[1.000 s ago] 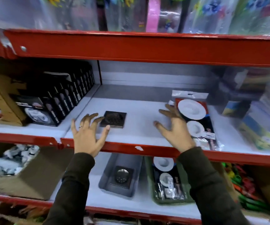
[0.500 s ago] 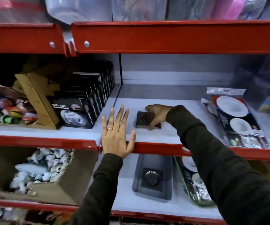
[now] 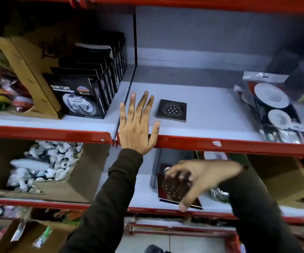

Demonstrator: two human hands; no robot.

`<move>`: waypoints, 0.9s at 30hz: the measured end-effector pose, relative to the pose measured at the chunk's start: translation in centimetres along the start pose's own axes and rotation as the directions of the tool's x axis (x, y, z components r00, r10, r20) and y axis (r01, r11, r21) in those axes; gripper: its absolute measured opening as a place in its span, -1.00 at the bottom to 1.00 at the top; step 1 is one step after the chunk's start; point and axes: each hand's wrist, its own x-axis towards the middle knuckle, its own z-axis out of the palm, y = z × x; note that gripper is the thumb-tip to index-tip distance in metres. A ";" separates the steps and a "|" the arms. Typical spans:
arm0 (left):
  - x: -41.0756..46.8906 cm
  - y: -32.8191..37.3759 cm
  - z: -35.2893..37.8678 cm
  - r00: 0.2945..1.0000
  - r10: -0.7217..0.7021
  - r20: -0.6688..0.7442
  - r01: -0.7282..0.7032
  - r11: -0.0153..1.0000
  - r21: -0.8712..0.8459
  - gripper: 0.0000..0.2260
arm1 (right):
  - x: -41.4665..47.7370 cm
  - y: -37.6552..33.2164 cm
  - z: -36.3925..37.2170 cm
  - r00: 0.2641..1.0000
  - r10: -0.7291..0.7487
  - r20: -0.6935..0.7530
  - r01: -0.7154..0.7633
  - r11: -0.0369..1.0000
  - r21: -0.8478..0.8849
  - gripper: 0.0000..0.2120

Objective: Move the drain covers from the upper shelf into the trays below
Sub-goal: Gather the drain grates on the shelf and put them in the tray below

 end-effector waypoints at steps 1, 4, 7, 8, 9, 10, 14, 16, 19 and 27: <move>-0.1 0.0 0.0 1.000 0.000 -0.005 0.000 1.000 0.000 -0.41 | 2.3 1.3 1.0 0.996 0.083 0.040 -0.084 0.996 0.031 -0.18; -0.3 0.0 0.1 1.000 0.008 -0.021 -0.008 1.000 0.005 -0.41 | 9.5 5.7 2.7 0.954 0.283 -0.102 -0.284 0.959 0.004 -0.14; -0.2 0.0 0.3 1.000 0.007 -0.028 -0.006 1.000 0.019 -0.40 | 14.3 8.4 4.2 0.876 0.298 -0.380 -0.373 0.917 -0.139 -0.09; -0.2 0.0 0.3 1.000 0.007 -0.030 -0.006 1.000 0.019 -0.39 | 15.2 8.9 4.7 0.864 0.294 -0.409 -0.391 0.904 -0.175 -0.07; -0.1 0.0 0.3 1.000 0.005 -0.029 -0.005 1.000 0.020 -0.39 | 15.9 9.4 5.2 0.863 0.293 -0.411 -0.398 0.896 -0.197 -0.07; -0.1 0.0 0.3 1.000 0.004 -0.025 -0.004 1.000 0.023 -0.39 | 16.4 9.8 5.5 0.868 0.287 -0.404 -0.391 0.898 -0.202 -0.07; -0.1 0.0 0.1 1.000 -0.005 -0.001 0.005 1.000 0.031 -0.38 | 16.0 9.6 6.7 0.854 0.214 -0.473 -0.316 0.938 -0.145 -0.06; -0.1 0.0 0.0 1.000 -0.005 0.004 0.005 0.999 0.036 -0.39 | 14.2 7.9 6.9 0.793 0.069 -0.606 -0.184 0.974 -0.130 -0.27; -0.1 0.1 0.0 1.000 -0.003 0.007 0.003 1.000 0.029 -0.39 | 10.5 3.7 7.1 0.442 -0.368 -0.818 0.184 0.930 -0.319 -0.72; -0.2 0.2 -0.2 0.998 -0.020 0.060 0.018 0.999 0.032 -0.40 | 2.5 -3.3 -6.5 -0.058 -0.388 -0.920 0.434 0.820 -0.374 -0.74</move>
